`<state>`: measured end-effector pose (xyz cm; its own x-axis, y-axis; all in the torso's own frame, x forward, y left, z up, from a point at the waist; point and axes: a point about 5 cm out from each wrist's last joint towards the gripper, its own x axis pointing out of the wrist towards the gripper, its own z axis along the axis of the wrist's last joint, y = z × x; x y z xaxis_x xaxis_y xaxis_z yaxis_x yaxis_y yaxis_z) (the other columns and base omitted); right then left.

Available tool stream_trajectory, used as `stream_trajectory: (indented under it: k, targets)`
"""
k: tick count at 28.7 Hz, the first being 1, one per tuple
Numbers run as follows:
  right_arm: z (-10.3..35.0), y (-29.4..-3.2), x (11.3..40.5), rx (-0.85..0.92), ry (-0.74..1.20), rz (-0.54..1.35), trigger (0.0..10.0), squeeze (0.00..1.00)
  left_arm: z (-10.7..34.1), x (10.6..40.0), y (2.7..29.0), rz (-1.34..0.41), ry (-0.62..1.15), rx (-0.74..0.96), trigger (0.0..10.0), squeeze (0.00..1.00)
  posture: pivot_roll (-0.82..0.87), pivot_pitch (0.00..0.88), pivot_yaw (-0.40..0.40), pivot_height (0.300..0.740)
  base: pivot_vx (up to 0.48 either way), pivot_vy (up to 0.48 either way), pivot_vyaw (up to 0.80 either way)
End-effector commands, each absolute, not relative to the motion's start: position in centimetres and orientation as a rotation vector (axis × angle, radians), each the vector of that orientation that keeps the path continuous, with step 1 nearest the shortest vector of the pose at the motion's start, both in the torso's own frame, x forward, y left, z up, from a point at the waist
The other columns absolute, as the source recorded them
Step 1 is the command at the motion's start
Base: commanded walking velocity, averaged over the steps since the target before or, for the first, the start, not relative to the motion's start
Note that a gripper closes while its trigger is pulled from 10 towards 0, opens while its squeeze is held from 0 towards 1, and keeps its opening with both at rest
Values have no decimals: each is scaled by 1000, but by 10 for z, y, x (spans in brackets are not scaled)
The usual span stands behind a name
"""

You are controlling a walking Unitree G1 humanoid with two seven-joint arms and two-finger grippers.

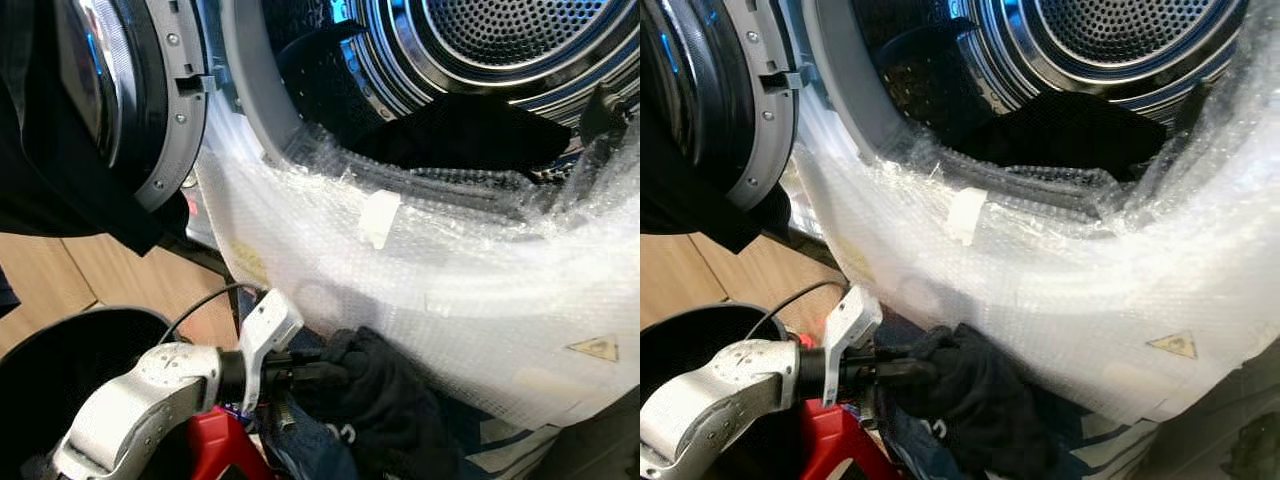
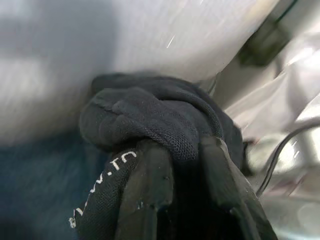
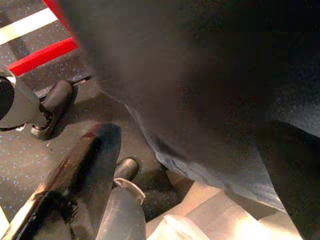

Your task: Clothes washing

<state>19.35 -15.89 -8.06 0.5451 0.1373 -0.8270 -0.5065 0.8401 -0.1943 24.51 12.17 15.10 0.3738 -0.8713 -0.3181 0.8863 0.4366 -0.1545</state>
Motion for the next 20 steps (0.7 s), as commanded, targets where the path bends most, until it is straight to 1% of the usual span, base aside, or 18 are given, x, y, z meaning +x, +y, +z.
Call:
stream_trajectory:
  k: [1,6,8,9,10,12,17,18,20]
  targets:
    - [-81,-163,191,-428,920,396,10000,0,155,248,128,-1101,349,58,0,0,117,0,3,740,0,0,0]
    - [-82,-171,188,-439,922,392,10000,0,150,248,127,-1091,357,56,0,0,114,0,-6,740,0,0,0]
    - [-80,-174,189,-424,907,430,10000,0,146,251,125,-1079,356,56,0,0,115,0,-11,740,0,0,0]
    - [-78,-173,190,-408,892,469,10000,380,143,251,125,-1082,365,70,0,0,107,0,-17,740,0,0,0]
    - [-76,-172,191,-354,875,534,10000,1000,138,251,126,-1080,379,75,0,0,106,0,-18,740,0,0,0]
    - [-73,-172,192,-313,855,583,10000,1000,135,251,129,-1079,392,82,0,0,92,0,-14,740,0,0,0]
    - [-71,-179,190,-264,866,619,10000,1000,135,250,131,-1084,400,90,0,0,83,0,-18,740,0,0,0]
    - [-71,-179,187,-230,877,644,10000,1000,135,250,132,-1088,403,94,0,0,84,0,-19,740,0,0,0]
    - [-68,-175,181,-88,866,774,10000,1000,132,251,128,-1103,411,127,0,0,100,0,-31,740,0,0,0]
